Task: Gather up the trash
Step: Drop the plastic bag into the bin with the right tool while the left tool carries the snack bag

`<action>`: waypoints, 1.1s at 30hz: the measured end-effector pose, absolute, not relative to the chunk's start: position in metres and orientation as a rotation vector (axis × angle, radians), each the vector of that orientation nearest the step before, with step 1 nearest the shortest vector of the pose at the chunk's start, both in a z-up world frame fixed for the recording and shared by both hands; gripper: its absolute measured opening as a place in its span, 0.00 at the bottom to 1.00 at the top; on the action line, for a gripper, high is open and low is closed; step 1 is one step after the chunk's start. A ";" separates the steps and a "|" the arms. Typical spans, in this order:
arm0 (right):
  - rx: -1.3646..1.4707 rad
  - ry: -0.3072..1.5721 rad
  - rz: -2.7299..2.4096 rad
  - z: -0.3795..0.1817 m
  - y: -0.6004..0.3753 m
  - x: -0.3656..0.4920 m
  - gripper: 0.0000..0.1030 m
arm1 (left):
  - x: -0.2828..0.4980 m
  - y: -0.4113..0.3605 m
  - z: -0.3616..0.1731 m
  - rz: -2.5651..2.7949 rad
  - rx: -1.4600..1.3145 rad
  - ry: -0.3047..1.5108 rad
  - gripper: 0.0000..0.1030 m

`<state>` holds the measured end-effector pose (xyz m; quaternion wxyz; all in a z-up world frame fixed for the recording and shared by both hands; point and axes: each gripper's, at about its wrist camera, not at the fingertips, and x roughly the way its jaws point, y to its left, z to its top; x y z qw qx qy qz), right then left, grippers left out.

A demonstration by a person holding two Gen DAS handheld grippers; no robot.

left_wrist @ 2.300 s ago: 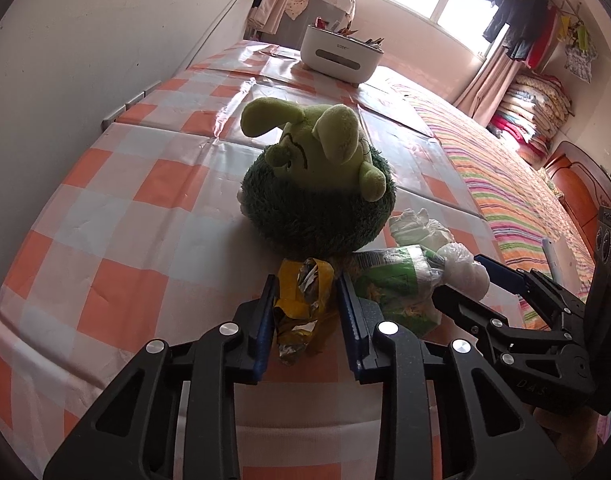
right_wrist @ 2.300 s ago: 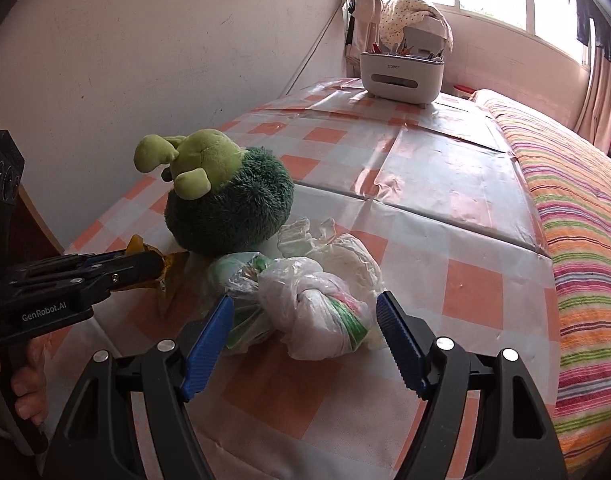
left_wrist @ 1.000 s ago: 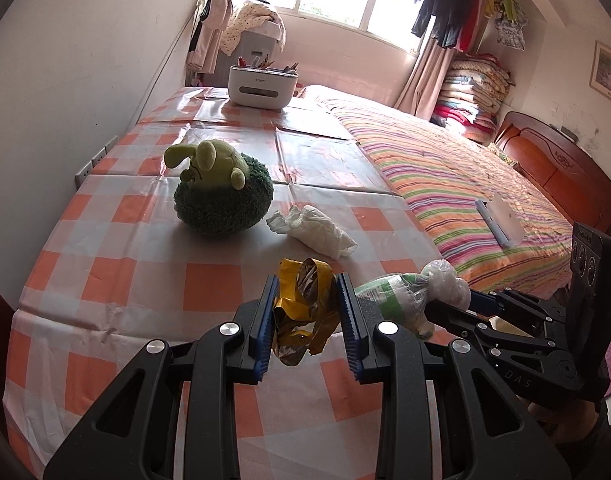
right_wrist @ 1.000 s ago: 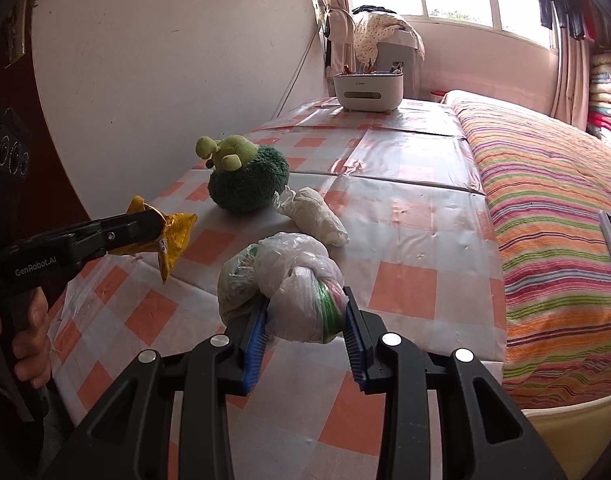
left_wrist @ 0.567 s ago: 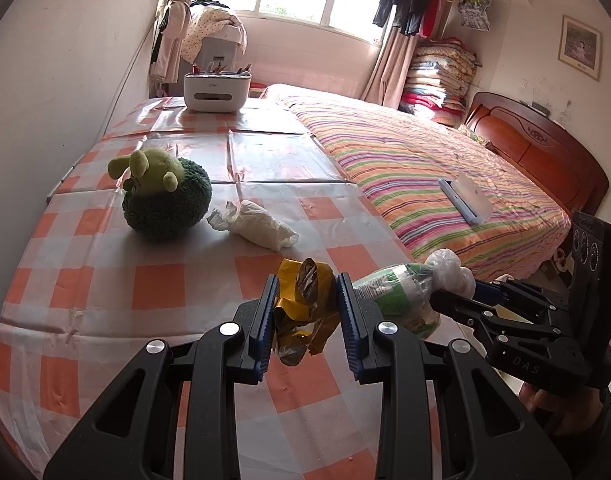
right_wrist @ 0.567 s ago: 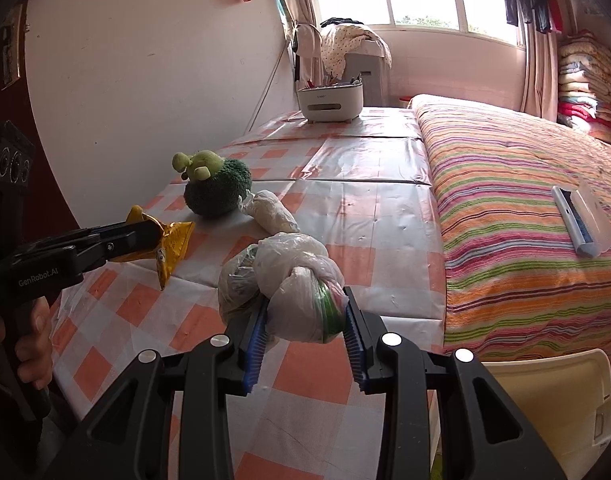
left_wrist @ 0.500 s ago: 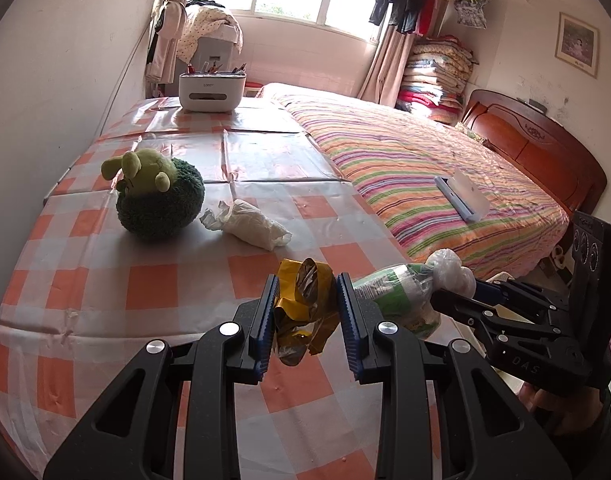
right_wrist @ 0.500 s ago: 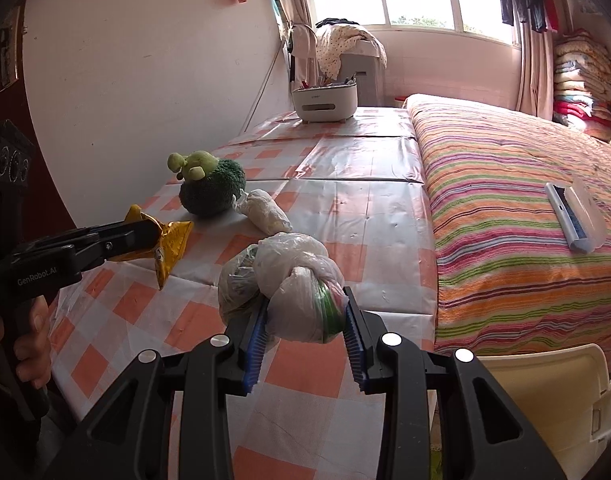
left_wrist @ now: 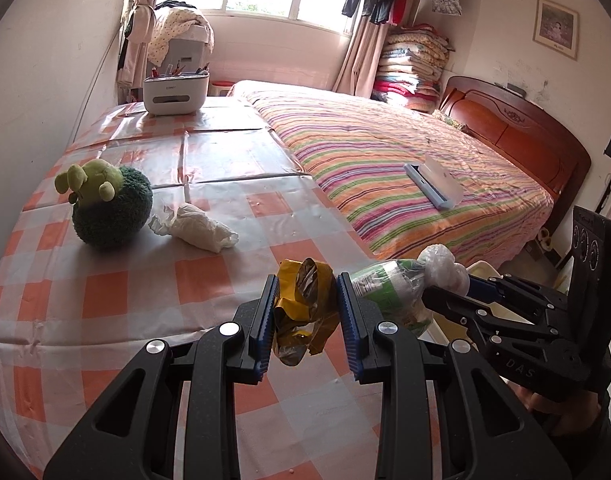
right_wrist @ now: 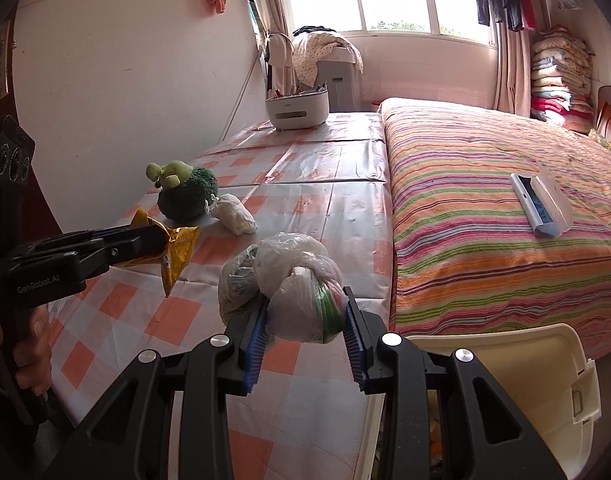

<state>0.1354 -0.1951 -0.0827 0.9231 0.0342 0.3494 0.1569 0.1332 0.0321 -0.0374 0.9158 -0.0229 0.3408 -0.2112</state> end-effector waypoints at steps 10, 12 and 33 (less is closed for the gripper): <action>0.101 0.709 0.252 -0.083 -0.219 0.126 0.33 | 0.131 0.003 -0.041 -0.478 -0.011 0.707 0.27; 0.105 0.706 0.235 -0.083 -0.223 0.123 0.33 | 0.130 -0.003 -0.041 -0.487 -0.006 0.709 0.27; 0.198 0.688 0.071 -0.084 -0.273 0.102 0.33 | 0.118 -0.062 -0.045 -0.586 0.051 0.721 0.28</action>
